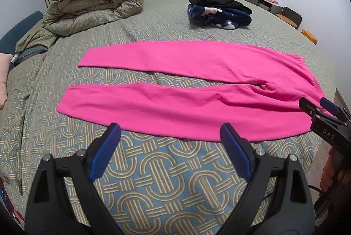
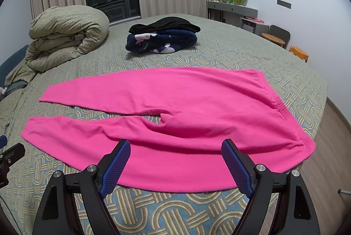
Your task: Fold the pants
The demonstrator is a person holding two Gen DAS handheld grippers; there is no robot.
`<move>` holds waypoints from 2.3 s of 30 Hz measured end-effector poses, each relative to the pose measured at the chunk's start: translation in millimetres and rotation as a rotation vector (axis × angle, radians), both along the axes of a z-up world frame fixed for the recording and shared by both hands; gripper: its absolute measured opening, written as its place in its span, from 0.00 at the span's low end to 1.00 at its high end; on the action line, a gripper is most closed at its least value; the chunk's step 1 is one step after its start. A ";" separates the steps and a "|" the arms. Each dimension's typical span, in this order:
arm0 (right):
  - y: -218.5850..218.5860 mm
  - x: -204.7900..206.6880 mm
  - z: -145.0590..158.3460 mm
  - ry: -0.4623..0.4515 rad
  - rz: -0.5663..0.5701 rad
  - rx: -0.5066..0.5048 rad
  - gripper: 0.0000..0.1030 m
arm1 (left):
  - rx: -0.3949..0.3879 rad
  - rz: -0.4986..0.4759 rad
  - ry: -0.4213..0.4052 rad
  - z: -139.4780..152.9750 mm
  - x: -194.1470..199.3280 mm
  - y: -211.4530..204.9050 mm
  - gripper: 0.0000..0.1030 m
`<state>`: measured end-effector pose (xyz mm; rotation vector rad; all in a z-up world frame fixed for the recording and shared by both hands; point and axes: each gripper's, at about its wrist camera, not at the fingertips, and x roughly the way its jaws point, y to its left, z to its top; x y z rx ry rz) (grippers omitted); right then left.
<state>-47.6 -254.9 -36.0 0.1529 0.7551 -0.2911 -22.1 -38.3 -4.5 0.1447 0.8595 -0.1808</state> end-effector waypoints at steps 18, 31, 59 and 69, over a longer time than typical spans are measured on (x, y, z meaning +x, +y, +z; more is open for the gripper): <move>-13.0 6.6 -11.6 0.054 -0.044 0.021 0.84 | -0.025 0.076 0.090 -28.9 26.3 46.9 0.58; -24.8 5.7 -15.6 0.080 -0.106 -0.042 0.84 | -0.062 0.183 0.157 -53.7 50.2 93.5 0.53; -158.3 -53.8 -76.4 0.067 -0.354 0.632 0.49 | -0.532 0.382 0.348 -122.8 123.4 165.1 0.53; -172.2 -38.1 -86.9 -0.028 -0.383 0.721 0.07 | -0.617 0.467 0.324 -130.1 146.1 178.1 0.13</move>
